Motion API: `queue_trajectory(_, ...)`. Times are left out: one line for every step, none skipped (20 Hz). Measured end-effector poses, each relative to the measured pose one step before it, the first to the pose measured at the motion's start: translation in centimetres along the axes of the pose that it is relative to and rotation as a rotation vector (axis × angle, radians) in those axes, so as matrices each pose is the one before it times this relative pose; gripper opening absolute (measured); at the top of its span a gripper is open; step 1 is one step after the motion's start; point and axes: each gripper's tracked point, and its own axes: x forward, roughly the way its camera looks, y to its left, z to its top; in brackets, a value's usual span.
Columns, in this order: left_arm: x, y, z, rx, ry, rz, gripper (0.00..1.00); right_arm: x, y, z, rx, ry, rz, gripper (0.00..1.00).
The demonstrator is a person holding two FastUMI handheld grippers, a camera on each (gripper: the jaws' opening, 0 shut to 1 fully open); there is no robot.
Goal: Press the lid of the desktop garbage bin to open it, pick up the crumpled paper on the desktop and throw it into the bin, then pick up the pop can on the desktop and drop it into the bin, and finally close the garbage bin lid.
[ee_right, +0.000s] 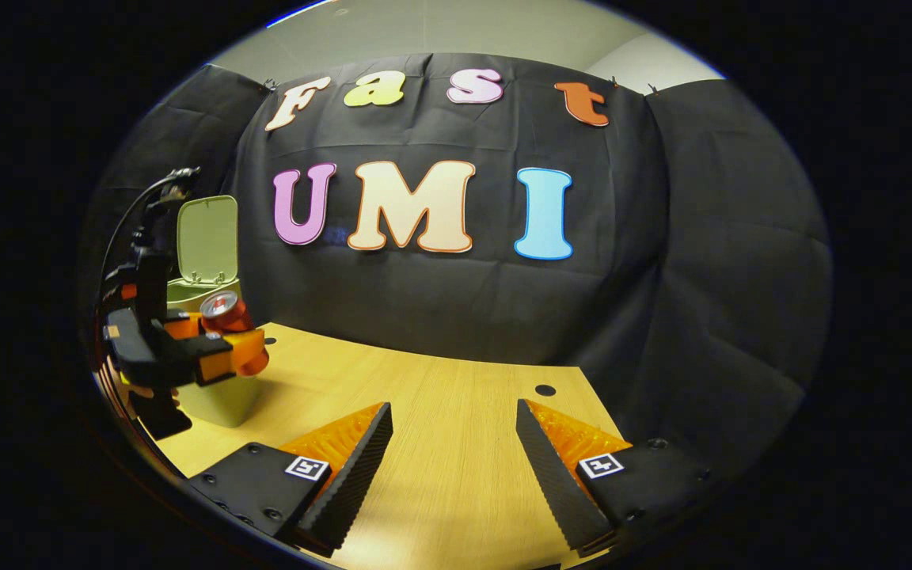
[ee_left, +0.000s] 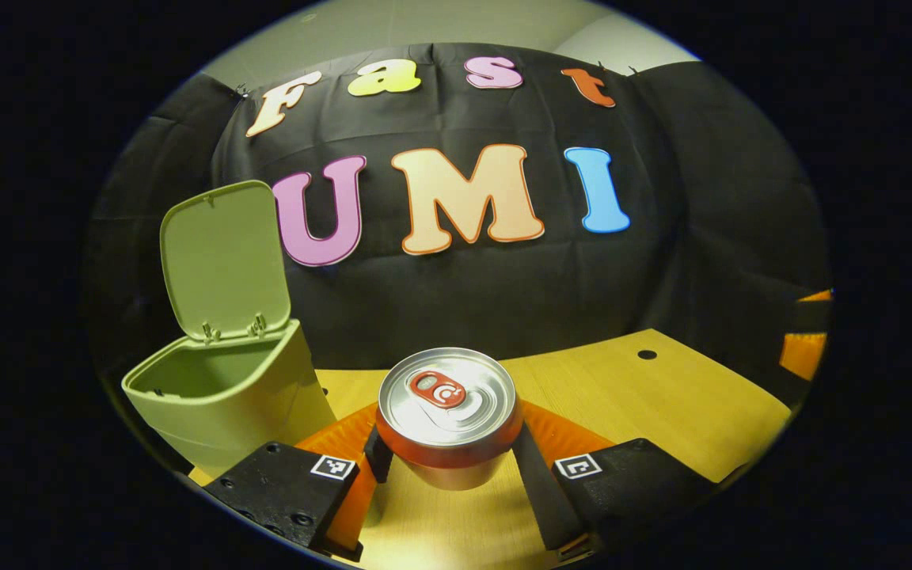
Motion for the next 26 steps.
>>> queue_trajectory(0.340, 0.618, 1.105, -0.00104, -0.01756, 0.01037, 0.76, 0.003, 0.116, -0.027, 0.00269, 0.00057, 0.00073, 0.99)
queue_trajectory(0.332, 0.718, 0.920, 0.00252, -0.01561, 0.01122, 0.76, -0.058, 0.065, 0.065, 0.00446, -0.00081, 0.00163, 0.98)
queue_trajectory(0.316, 0.824, 1.000, 0.00283, -0.01350, 0.01352, 0.76, -0.013, 0.042, 0.008, 0.00417, -0.00114, 0.00024, 0.99)
queue_trajectory(0.320, 0.941, 0.982, -0.00067, -0.01423, 0.01345, 0.76, -0.011, -0.011, 0.056, 0.00239, -0.00015, -0.00151, 0.98)
queue_trajectory(0.269, 0.815, 0.977, -0.00217, -0.01763, 0.01292, 0.76, 0.101, -0.035, -0.109, 0.00155, -0.00006, -0.00277, 0.98)
queue_trajectory(0.362, 1.043, 0.883, -0.00278, -0.01570, 0.01753, 0.76, 0.013, -0.028, -0.049, 0.00285, 0.00100, -0.00207, 0.98)
queue_trajectory(0.206, 0.971, 0.959, -0.00138, -0.01509, 0.01556, 0.76, -0.065, -0.060, -0.167, 0.00469, 0.00121, -0.00177, 0.98)
queue_trajectory(0.218, 1.056, 0.871, -0.00223, -0.01496, 0.01968, 0.76, 0.026, -0.058, -0.028, 0.00596, 0.00083, -0.00222, 0.98)
queue_trajectory(0.214, 1.158, 0.917, 0.00221, -0.01382, 0.02060, 0.76, 0.140, -0.050, -0.013, 0.00507, -0.00027, -0.00376, 0.99)
queue_trajectory(0.104, 1.098, 0.590, 0.00471, -0.01263, 0.01982, 0.76, 0.132, 0.019, -0.010, 0.00449, 0.00101, -0.00134, 0.98)
queue_trajectory(0.241, 1.288, 0.460, 0.00569, -0.00856, 0.02757, 0.76, 0.081, 0.099, -0.028, 0.00431, -0.00106, -0.00045, 0.99)
queue_trajectory(0.084, 1.183, 0.166, 0.00359, -0.00371, 0.02223, 0.76, 0.152, 0.123, 0.048, 0.00293, 0.00057, 0.00119, 0.98)
queue_trajectory(0.140, 1.068, -0.034, 0.00071, 0.00098, 0.02184, 0.76, 0.076, 0.093, -0.102, 0.00094, 0.00146, 0.00177, 0.98)
queue_trajectory(0.016, 1.167, -0.218, -0.00051, 0.00717, 0.02031, 0.76, 0.182, 0.163, 0.073, 0.00075, -0.00124, 0.00084, 0.98)
queue_trajectory(-0.106, 1.109, -0.297, 0.00229, 0.00619, 0.02089, 0.76, 0.038, 0.071, 0.100, 0.00126, -0.00216, 0.00158, 0.98)
queue_trajectory(-0.018, 1.078, -0.512, 0.00046, 0.00790, 0.01815, 0.76, 0.100, 0.220, 0.103, 0.00228, -0.00149, 0.00328, 0.98)
queue_trajectory(-0.083, 0.871, -0.420, -0.00364, 0.00802, 0.01290, 0.75, 0.098, 0.157, 0.006, 0.00205, -0.00061, 0.00291, 0.98)
queue_trajectory(-0.115, 0.887, -0.538, -0.00469, 0.00833, 0.01485, 0.77, 0.131, 0.151, -0.084, -0.00028, 0.00210, 0.00328, 0.98)
queue_trajectory(0.005, 0.776, -0.509, -0.00255, 0.01158, 0.01461, 0.76, 0.021, 0.112, -0.091, -0.00044, 0.00320, 0.00182, 0.99)
queue_trajectory(-0.118, 0.841, -0.533, -0.00196, 0.00742, 0.01576, 0.77, 0.040, 0.068, -0.018, -0.00064, 0.00078, 0.00111, 0.98)
queue_trajectory(-0.104, 0.701, -0.398, -0.00412, 0.00481, 0.01138, 0.76, 0.028, -0.002, -0.042, -0.00096, 0.00183, -0.00076, 0.98)
queue_trajectory(-0.074, 0.621, -0.094, -0.00862, -0.00290, 0.01066, 0.76, 0.008, 0.104, 0.026, -0.00016, 0.00142, 0.00123, 0.98)
queue_trajectory(0.035, 0.387, 0.130, -0.00875, -0.00800, 0.00360, 0.77, 0.033, 0.131, 0.105, 0.00004, 0.00011, -0.00014, 0.98)
queue_trajectory(-0.037, 0.226, 0.447, 0.00107, -0.01082, -0.00002, 0.79, -0.001, 0.147, 0.166, -0.00022, -0.00248, 0.00079, 0.98)
queue_trajectory(0.054, 0.345, 0.830, 0.00943, -0.01522, 0.00190, 0.84, -0.010, 0.183, 0.099, -0.00142, -0.00345, -0.00001, 0.98)
queue_trajectory(0.043, 0.289, 0.950, 0.00670, -0.02093, -0.00637, 0.88, 0.074, 0.248, 0.232, -0.00207, -0.00348, 0.00033, 0.98)
